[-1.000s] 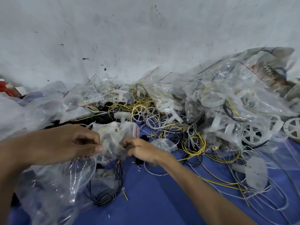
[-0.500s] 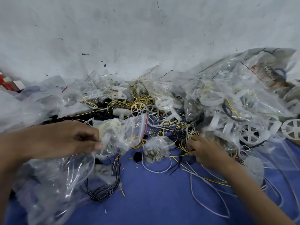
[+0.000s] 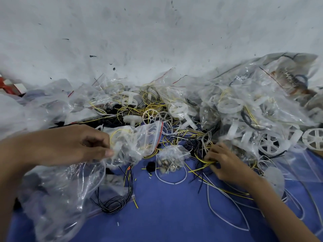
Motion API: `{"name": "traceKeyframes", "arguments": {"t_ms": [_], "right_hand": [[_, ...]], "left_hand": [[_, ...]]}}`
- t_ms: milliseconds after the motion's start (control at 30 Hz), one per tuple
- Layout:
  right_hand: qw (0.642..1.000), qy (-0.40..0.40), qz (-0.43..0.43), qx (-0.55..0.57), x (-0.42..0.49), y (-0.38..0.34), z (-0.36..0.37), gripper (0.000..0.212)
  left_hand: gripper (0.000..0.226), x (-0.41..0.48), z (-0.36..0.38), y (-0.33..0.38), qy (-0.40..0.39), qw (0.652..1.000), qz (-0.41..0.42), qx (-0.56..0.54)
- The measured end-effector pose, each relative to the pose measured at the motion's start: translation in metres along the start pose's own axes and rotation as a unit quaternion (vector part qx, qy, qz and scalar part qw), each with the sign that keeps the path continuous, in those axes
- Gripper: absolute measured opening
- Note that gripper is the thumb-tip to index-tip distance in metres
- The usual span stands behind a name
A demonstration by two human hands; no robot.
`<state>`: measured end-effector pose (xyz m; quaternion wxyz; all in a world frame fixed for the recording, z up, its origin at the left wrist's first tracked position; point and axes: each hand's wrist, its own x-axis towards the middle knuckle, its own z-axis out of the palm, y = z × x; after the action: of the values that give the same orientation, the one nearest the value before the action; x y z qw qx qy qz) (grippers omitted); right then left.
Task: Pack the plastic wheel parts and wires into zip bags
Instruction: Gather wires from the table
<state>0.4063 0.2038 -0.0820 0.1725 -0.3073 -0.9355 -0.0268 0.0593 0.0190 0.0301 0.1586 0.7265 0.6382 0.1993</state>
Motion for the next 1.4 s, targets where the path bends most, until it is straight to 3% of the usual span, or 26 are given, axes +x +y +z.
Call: {"name": "traceKeyframes", "arguments": {"t_ms": [133,333,400,433,500,567,633,700,767,900,1000,1100,1233,1333,1400], "right_hand": [[0.986,0.169,-0.004,0.009,0.003,-0.003,-0.008,0.012],[0.934,0.298,0.157,0.118,0.013,-0.017,-0.025,0.021],[0.92,0.294,0.212,0.151,0.018,-0.017,-0.039,0.029],[0.903,0.279,0.238,0.222,0.021,-0.018,-0.047,0.033],[0.839,0.243,0.28,0.398,0.03,-0.026,-0.063,0.029],[0.781,0.21,0.276,0.519,0.041,-0.04,-0.074,0.018],[0.754,0.169,0.259,0.579,0.053,-0.052,-0.078,0.011],[0.718,0.135,0.255,0.634,0.065,-0.064,-0.081,0.013],[0.685,0.112,0.24,0.679,0.076,-0.077,-0.084,0.024],[0.691,0.047,0.147,0.706,0.096,-0.103,-0.092,0.027],[0.691,0.018,0.091,0.717,0.102,-0.116,-0.092,0.027],[0.694,0.012,0.076,0.716,0.102,-0.124,-0.083,0.036],[0.679,0.015,0.084,0.729,0.103,-0.133,-0.081,0.032],[0.671,0.031,0.077,0.736,0.101,-0.138,-0.09,0.026],[0.707,0.031,0.067,0.704,0.098,-0.142,-0.096,0.02]], "left_hand": [[0.022,-0.002,-0.005,0.002,-0.034,0.999,0.004,-0.034],[0.042,-0.006,-0.014,0.004,-0.084,0.996,-0.019,-0.04],[0.039,-0.008,-0.014,0.006,-0.081,0.996,-0.022,-0.032],[0.037,-0.009,-0.014,0.006,-0.079,0.996,-0.025,-0.027],[0.038,-0.01,-0.017,0.007,-0.074,0.996,-0.036,-0.036],[0.043,-0.012,-0.018,0.008,-0.064,0.996,-0.058,-0.036],[0.058,-0.014,-0.019,0.008,-0.034,0.993,-0.108,-0.028],[0.078,-0.014,-0.019,0.005,0.007,0.986,-0.165,-0.013],[0.085,-0.013,-0.019,0.0,0.013,0.981,-0.192,0.023],[0.049,-0.013,-0.023,-0.009,-0.011,0.982,-0.171,0.08],[0.038,-0.014,-0.024,-0.012,-0.024,0.98,-0.149,0.127],[0.026,-0.018,-0.024,-0.011,-0.037,0.98,-0.154,0.12],[0.009,-0.026,-0.026,-0.008,-0.091,0.965,-0.197,0.149],[0.011,-0.031,-0.03,-0.008,-0.128,0.95,-0.235,0.163],[0.021,-0.032,-0.031,-0.008,-0.128,0.943,-0.262,0.161]]}}
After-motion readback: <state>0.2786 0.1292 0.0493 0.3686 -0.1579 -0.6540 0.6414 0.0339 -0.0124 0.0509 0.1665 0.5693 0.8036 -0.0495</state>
